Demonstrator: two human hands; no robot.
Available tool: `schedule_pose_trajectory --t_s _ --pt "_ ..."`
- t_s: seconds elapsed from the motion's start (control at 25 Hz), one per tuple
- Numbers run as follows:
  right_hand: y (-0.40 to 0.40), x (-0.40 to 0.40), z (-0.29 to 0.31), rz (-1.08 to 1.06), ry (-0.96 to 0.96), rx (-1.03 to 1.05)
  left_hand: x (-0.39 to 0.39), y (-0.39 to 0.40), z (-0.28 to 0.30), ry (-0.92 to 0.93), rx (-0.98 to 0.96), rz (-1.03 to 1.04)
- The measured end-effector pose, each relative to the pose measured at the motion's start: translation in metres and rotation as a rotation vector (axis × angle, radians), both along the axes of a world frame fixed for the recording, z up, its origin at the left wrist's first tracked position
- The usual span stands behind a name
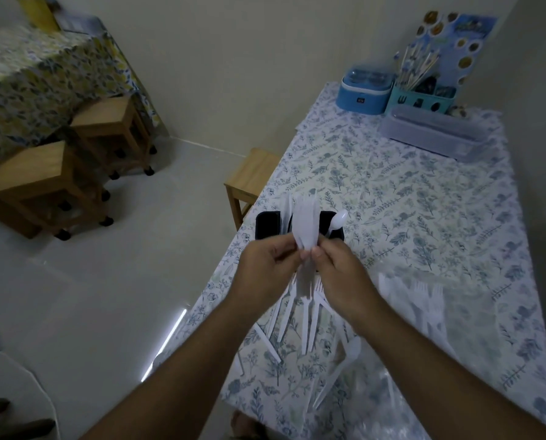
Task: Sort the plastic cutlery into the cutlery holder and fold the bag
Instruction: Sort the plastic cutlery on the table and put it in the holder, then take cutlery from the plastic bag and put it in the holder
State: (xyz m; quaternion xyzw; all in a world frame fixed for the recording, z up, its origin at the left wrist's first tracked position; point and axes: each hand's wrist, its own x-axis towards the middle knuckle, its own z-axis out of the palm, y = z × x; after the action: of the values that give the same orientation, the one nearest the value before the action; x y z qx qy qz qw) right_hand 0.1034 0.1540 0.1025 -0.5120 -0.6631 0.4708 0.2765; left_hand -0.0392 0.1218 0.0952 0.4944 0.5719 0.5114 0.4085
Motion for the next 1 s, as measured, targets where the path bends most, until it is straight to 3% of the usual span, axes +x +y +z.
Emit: schedule_pose_trajectory --t_s 0.2,0.44,0.6,0.8,1.0 --pt "0.054 -0.023 0.018 0.011 -0.107 0.220 -0.029 0.048 0.018 0.116 0.131 0.003" --pt "0.066 -0.036 0.003 -0.092 -0.059 0.221 -0.038 0.070 -0.006 0.247 0.252 0.080" --pt "0.065 -0.042 -0.018 -0.015 -0.185 0.205 -0.035 0.061 -0.032 0.269 0.165 0.089" --pt "0.061 -0.041 -0.038 0.060 -0.422 0.168 -0.035 0.050 -0.045 0.583 0.111 0.037" --pt "0.031 -0.018 -0.030 -0.030 -0.305 0.159 -0.045 0.007 -0.032 0.614 -0.020 0.247"
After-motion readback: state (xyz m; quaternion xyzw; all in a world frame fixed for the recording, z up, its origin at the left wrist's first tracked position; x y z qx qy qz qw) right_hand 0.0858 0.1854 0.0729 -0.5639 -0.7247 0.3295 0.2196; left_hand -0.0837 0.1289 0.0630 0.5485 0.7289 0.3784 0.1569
